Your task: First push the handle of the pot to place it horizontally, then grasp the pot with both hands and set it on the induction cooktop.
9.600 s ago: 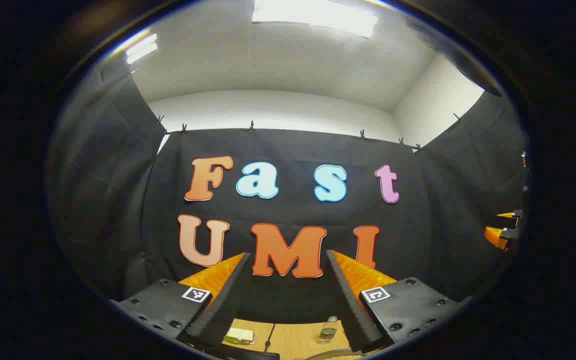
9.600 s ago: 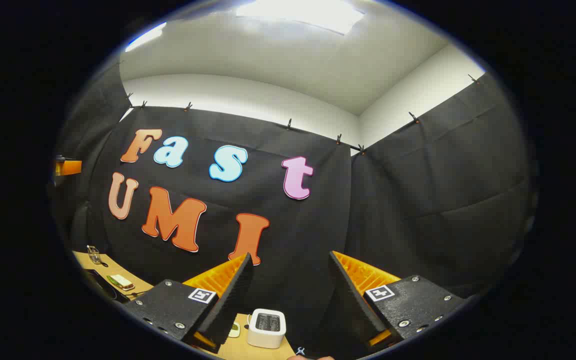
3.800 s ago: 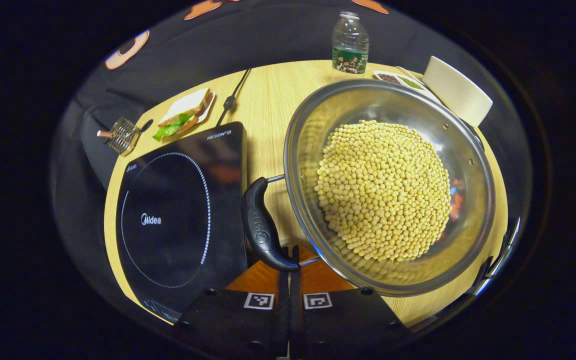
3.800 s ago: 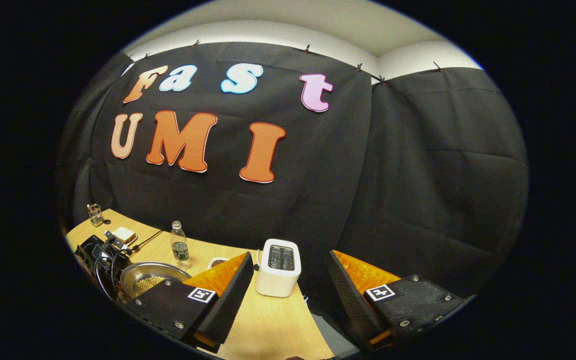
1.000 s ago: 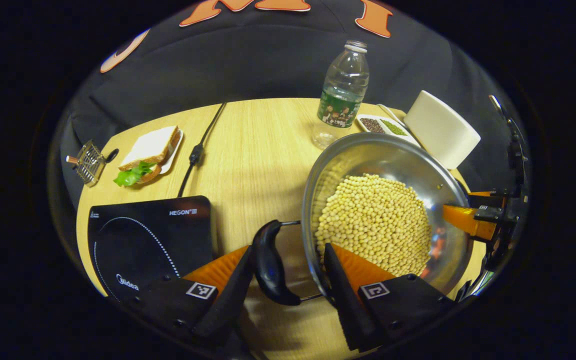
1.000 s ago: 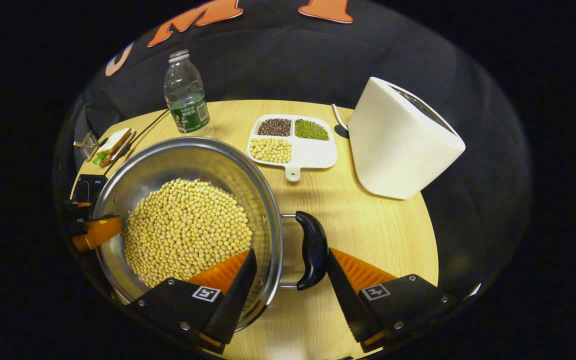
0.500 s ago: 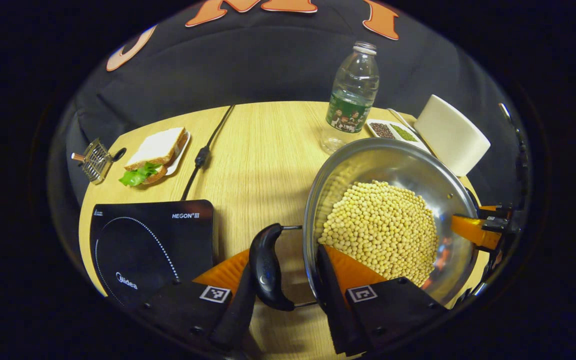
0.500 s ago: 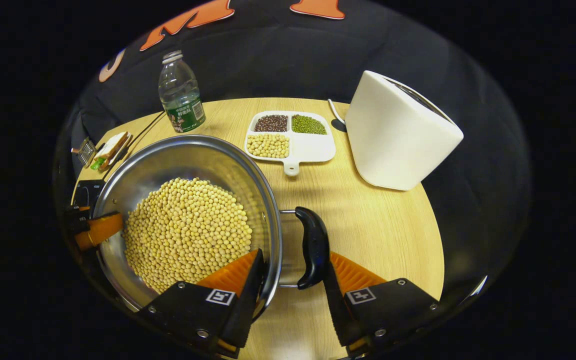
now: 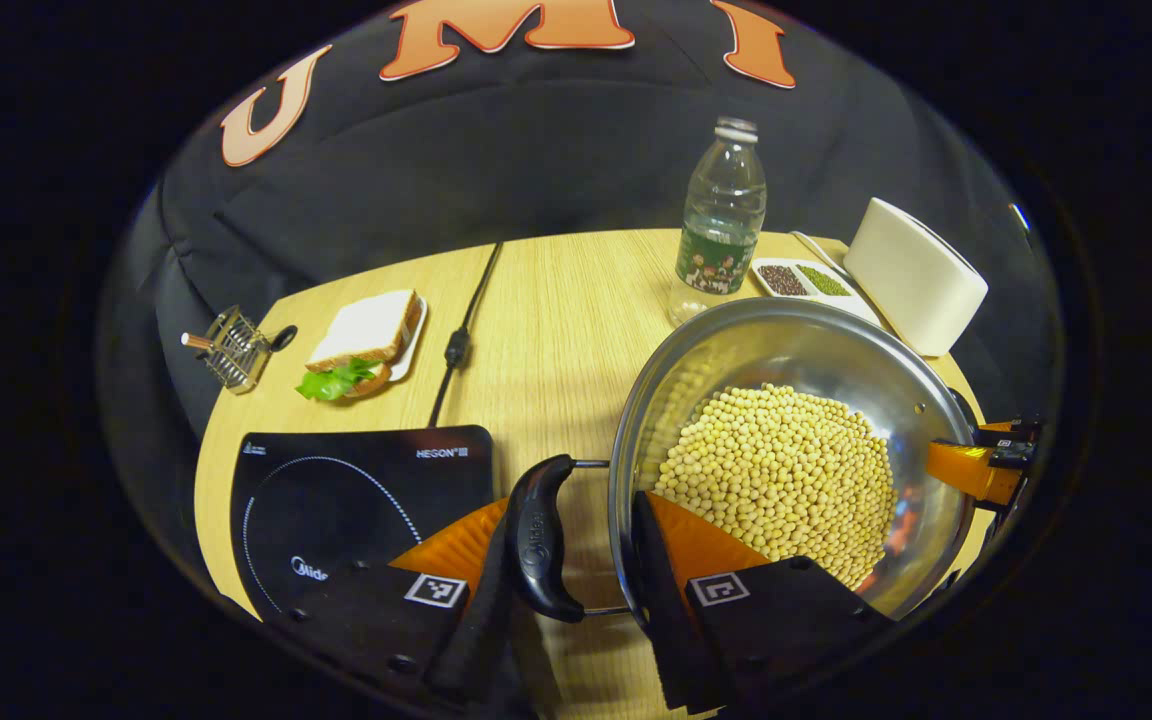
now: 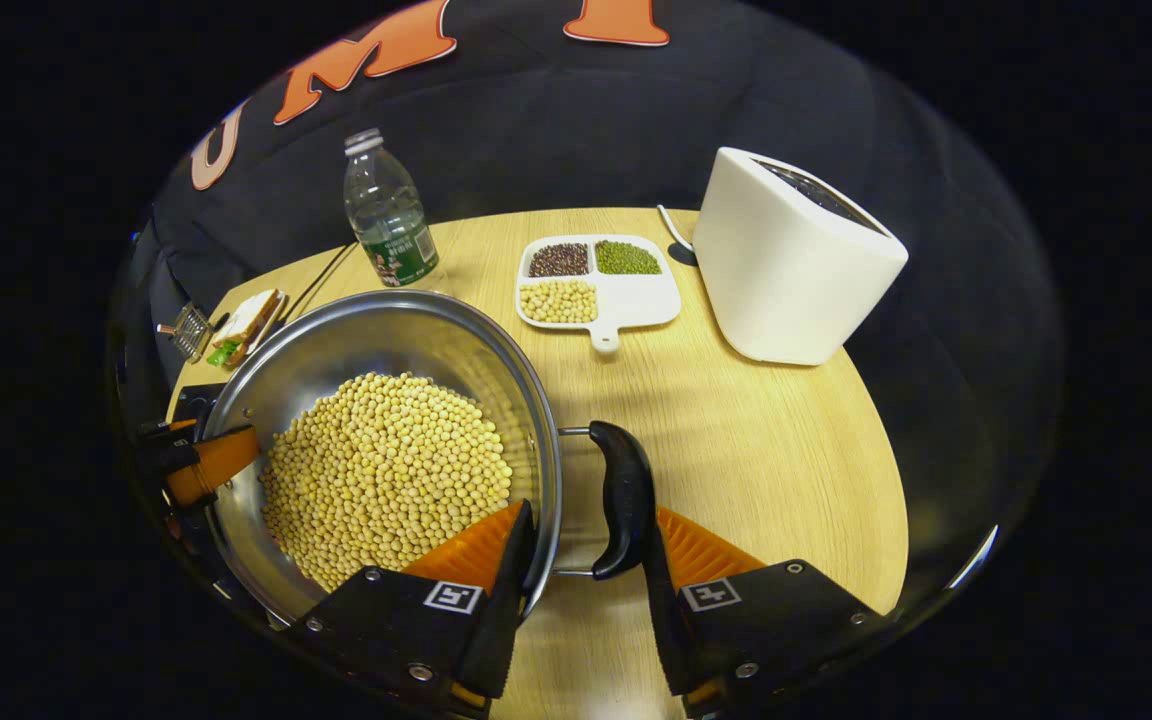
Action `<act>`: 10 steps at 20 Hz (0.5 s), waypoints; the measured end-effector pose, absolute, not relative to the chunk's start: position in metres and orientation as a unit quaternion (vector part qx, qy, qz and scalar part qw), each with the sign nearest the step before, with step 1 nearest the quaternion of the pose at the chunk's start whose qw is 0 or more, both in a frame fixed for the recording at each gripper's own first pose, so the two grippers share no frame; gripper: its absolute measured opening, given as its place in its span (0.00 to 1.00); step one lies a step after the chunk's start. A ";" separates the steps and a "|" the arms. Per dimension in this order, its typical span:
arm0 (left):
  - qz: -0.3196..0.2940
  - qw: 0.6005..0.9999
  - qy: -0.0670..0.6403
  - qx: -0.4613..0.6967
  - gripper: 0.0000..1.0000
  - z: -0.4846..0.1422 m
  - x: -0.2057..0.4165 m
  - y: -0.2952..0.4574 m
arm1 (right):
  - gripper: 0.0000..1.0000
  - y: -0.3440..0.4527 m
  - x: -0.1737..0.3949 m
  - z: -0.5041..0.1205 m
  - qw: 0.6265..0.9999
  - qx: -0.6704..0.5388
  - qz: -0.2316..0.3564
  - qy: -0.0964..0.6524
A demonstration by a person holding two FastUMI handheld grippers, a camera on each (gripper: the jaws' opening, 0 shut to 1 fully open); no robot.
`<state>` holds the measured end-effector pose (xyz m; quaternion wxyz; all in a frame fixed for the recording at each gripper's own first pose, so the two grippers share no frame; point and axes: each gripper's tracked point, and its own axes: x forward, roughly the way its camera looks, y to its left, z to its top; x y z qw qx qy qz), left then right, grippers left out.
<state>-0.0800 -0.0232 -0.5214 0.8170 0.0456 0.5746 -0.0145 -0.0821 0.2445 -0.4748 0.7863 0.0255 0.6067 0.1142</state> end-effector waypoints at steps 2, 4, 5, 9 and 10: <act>-0.010 0.823 0.566 0.048 0.67 -0.511 -0.077 -0.016 | 0.58 0.243 -0.080 -0.474 0.793 0.022 0.121 0.597; -0.003 0.828 0.559 0.045 0.67 -0.500 -0.074 -0.009 | 0.58 0.244 -0.078 -0.476 0.800 0.021 0.127 0.586; 0.001 0.830 0.556 0.042 0.67 -0.494 -0.073 -0.005 | 0.58 0.245 -0.075 -0.475 0.804 0.021 0.130 0.580; 0.016 0.843 0.536 0.036 0.68 -0.470 -0.066 0.010 | 0.58 0.245 -0.071 -0.476 0.815 0.023 0.139 0.562; 0.021 0.846 0.532 0.035 0.65 -0.463 -0.064 0.016 | 0.58 0.248 -0.071 -0.476 0.816 0.024 0.144 0.560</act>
